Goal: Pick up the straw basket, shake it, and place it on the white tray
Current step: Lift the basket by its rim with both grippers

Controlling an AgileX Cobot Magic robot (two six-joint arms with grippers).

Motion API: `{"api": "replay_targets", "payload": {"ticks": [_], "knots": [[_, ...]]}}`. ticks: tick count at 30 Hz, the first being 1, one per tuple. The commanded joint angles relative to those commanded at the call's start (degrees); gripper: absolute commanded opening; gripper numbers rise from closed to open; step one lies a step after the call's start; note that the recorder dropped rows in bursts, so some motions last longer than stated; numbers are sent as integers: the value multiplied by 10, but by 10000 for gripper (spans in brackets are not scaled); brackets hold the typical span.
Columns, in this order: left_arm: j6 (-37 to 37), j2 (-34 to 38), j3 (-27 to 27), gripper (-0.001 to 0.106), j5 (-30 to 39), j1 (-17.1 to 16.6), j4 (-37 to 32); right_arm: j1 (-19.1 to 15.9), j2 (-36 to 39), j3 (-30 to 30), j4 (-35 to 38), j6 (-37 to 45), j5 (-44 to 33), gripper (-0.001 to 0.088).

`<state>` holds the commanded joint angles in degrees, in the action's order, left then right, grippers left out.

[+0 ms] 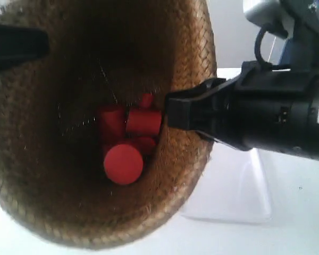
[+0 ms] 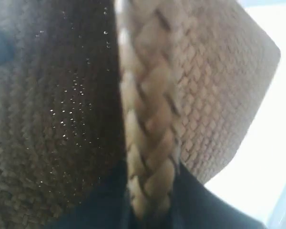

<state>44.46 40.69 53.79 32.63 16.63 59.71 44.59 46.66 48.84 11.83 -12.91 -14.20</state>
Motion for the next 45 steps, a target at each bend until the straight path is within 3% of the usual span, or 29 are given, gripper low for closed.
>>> {"api": "replay_targets", "payload": {"ticks": [2, 4, 5, 7, 9, 11, 14, 15, 16, 18, 19, 20, 22, 24, 25, 26, 27, 28, 29, 31, 32, 34, 37, 40, 42, 45], "knots": [[-7, -18, -15, 0, -56, 0, -11, 6, -34, -20, -25, 14, 45, 0], [-7, 29, -76, 0, -138, 0, 1, -13, 41, -79, -40, 13, 123, 0], [-6, 49, -86, 0, -141, 0, -11, -23, 70, -83, -40, 12, 128, 0], [-35, 59, -72, 0, -85, 0, -17, -30, 82, -66, -23, -31, 91, 0], [-37, 32, -32, 0, -15, 0, -34, -17, 49, -29, -23, -33, 32, 0], [-38, -4, 0, 0, 11, 0, -38, -3, 2, 0, -25, -23, -10, 0], [-40, -28, -9, 0, -48, 0, -41, -1, -46, -12, -51, -8, 39, 0], [-40, -9, -51, 0, -120, 0, -41, -9, -10, -56, -72, -9, 94, 0], [-40, 10, -73, 0, -151, 0, -41, -19, 21, -73, -75, -7, 111, 0], [-68, 29, -61, 0, -98, 0, -31, -38, 51, -56, -39, -57, 73, 0], [-60, 6, -20, 0, -38, 1, -48, -22, 5, -26, -33, -54, 46, 0], [-55, -8, -1, 0, -19, 1, -60, -12, -20, -15, -33, -45, 44, 0], [-55, -24, -3, 0, -34, 1, -64, -6, -60, -23, -63, -11, 80, 0], [-51, 26, -70, 0, -124, 1, -54, -30, 36, -80, -69, 0, 179, 0], [-61, 30, -67, 0, -121, 0, -51, -37, 58, -76, -54, -15, 174, 0], [-74, 14, -35, 0, -77, 0, -44, -30, 49, -49, -23, -70, 135, 0], [-72, -1, -10, 0, -43, 0, -44, -18, 25, -31, -24, -71, 112, 0], [-70, -29, 35, 0, -6, 0, -57, 5, -16, -3, -25, -41, 88, 0], [-62, -41, 46, 0, -1, 0, -67, 14, -35, 1, -28, -20, 86, 0], [-35, -41, 13, 0, -51, 0, -57, 16, -27, -29, -47, 16, 116, 0], [-35, -7, -37, 0, -107, 0, -52, 11, 34, -60, -53, 39, 161, 0], [-48, 17, -58, 0, -108, 0, -36, 4, 82, -58, -43, 25, 168, 0], [-47, -8, -9, 0, -7, 0, -1, 32, 48, -19, -28, -22, 119, 0], [-31, -40, 18, 0, -8, 0, -10, 61, -4, -2, -41, 9, 107, 0], [-27, -35, -1, 0, -47, 0, -21, 53, -1, -14, -62, 32, 105, 0], [-34, 8, -64, 0, -114, 0, -1, 11, 73, -44, -79, 42, 123, 0]]}}
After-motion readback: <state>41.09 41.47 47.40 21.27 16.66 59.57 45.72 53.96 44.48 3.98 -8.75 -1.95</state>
